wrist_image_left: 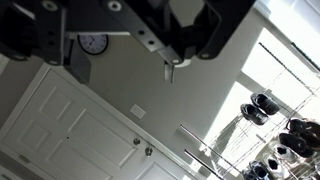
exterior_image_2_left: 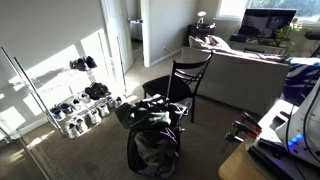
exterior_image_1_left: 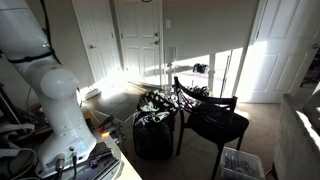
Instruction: Remove the clothing from the back of the chair and put it in the laundry bag.
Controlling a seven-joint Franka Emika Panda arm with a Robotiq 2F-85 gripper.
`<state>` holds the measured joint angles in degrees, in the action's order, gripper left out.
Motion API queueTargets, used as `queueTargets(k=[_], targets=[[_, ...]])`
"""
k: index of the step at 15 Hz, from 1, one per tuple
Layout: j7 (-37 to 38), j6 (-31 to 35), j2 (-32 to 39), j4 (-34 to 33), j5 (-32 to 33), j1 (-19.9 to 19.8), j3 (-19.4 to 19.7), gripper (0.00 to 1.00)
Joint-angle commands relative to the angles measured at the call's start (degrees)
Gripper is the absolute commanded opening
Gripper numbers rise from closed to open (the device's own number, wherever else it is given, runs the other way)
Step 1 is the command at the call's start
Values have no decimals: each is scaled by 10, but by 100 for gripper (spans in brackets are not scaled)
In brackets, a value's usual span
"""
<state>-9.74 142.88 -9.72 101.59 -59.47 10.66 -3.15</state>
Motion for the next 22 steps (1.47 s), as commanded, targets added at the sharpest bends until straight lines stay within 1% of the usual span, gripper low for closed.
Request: queueTargets(k=[1,4,8,14,17,21,22], targets=[[4,0,-15,26,-12,-15,-3,100],[25,-19,-17,48,8,-27,0,100],[73,-71,-19,95,69,-44,0,100],[133,-124,-25,145,127,-59,1,100],[173,-142,-32,167,178,-68,2,100],[212,-161,-47,190,227,-78,7,100],[185,-145,-19,166,204,-69,7,100]])
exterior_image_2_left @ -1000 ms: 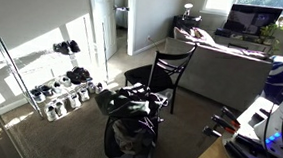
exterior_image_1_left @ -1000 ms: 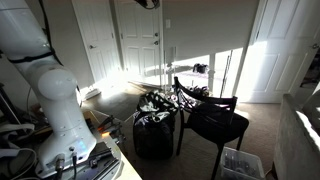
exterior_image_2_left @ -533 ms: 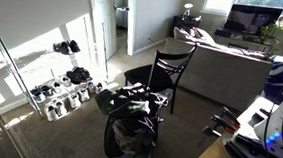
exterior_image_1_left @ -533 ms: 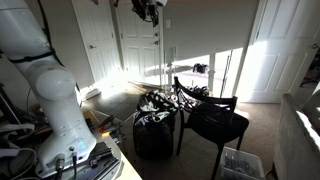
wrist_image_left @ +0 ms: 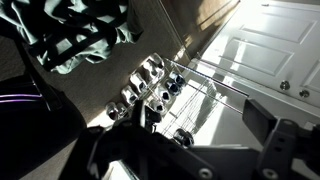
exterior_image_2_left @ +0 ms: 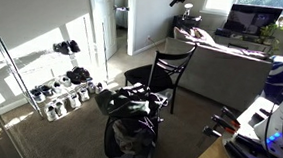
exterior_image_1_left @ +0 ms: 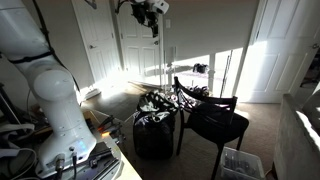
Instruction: Remove the clothing from the back of the chair and put it in the laundry bag.
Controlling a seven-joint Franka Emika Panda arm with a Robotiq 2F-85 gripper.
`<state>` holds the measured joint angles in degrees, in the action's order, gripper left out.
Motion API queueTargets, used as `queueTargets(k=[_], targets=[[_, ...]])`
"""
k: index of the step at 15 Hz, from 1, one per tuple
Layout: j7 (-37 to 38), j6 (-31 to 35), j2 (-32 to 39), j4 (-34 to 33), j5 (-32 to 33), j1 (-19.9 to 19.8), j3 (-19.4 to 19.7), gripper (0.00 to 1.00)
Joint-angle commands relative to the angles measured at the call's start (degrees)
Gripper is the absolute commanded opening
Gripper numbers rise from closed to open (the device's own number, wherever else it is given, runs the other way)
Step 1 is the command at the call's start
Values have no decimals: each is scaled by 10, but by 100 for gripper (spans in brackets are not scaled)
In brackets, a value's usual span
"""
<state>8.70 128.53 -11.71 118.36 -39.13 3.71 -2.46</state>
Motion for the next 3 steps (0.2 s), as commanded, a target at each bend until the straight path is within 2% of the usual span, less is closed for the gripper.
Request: queueTargets(k=[1,3], targets=[[7,-4,-4,3,8,-1,2,100],[9,-6,-10,9,11,-3,3,100]])
